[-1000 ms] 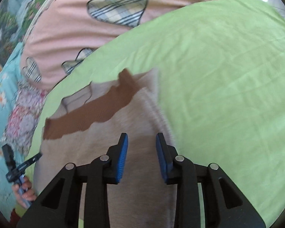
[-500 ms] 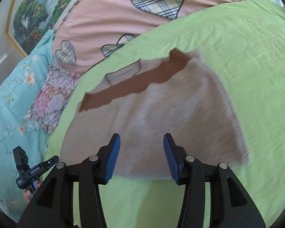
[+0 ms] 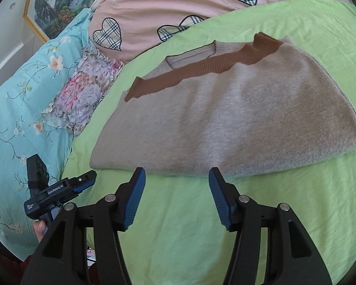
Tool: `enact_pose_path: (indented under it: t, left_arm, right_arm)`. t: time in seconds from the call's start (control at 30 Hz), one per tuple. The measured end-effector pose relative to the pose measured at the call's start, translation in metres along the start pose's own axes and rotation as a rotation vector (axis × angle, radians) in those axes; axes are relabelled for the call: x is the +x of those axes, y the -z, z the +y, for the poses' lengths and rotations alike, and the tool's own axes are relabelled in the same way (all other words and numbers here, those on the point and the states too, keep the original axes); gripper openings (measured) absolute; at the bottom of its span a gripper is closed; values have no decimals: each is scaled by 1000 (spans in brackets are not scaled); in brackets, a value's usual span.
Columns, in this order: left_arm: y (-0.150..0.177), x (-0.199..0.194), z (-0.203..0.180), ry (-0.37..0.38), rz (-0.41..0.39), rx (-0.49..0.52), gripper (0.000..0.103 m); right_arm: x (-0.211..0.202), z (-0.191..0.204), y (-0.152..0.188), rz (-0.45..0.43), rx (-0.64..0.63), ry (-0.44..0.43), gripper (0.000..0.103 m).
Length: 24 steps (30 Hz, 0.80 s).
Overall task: Fold small clothes
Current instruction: 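Open both grippers and withdraw from the folded sweater, then grasp the folded sweater edge with the left gripper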
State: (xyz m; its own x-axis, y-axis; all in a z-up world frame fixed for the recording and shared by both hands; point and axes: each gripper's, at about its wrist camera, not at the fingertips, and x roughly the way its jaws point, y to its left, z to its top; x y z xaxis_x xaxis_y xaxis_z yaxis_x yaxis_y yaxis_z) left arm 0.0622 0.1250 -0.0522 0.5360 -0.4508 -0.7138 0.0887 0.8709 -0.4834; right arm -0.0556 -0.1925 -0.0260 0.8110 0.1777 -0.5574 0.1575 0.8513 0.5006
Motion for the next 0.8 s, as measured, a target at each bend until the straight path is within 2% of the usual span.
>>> enact_pose_path:
  t: [0.2, 0.43, 0.53, 0.57, 0.6, 0.63, 0.7, 0.8]
  left_arm:
    - [-13, 14, 0, 37, -8, -46, 65]
    - [-38, 33, 5, 56, -61, -109, 66]
    - [-49, 40, 0, 15, -83, -108, 57]
    - [-51, 41, -2, 3, -90, -104, 43]
    - [-54, 42, -3, -4, -91, -99, 22]
    - [-57, 44, -5, -2, -85, -93, 14]
    - [-60, 42, -11, -16, -102, -74, 9]
    - [-63, 31, -32, -22, -145, 1, 7]
  right_arm:
    - [-1, 0, -2, -3, 7, -5, 58]
    - [-4, -7, -5, -7, 23, -2, 59]
    - [-5, -11, -9, -12, 30, 0, 59]
    - [-5, -12, -10, -14, 33, 0, 59]
    - [-6, -14, -12, -17, 36, -2, 59]
    - [-6, -16, -14, -20, 37, -3, 59]
    - [-7, -20, -19, -25, 40, -1, 59]
    - [-8, -27, -29, -32, 50, -7, 59]
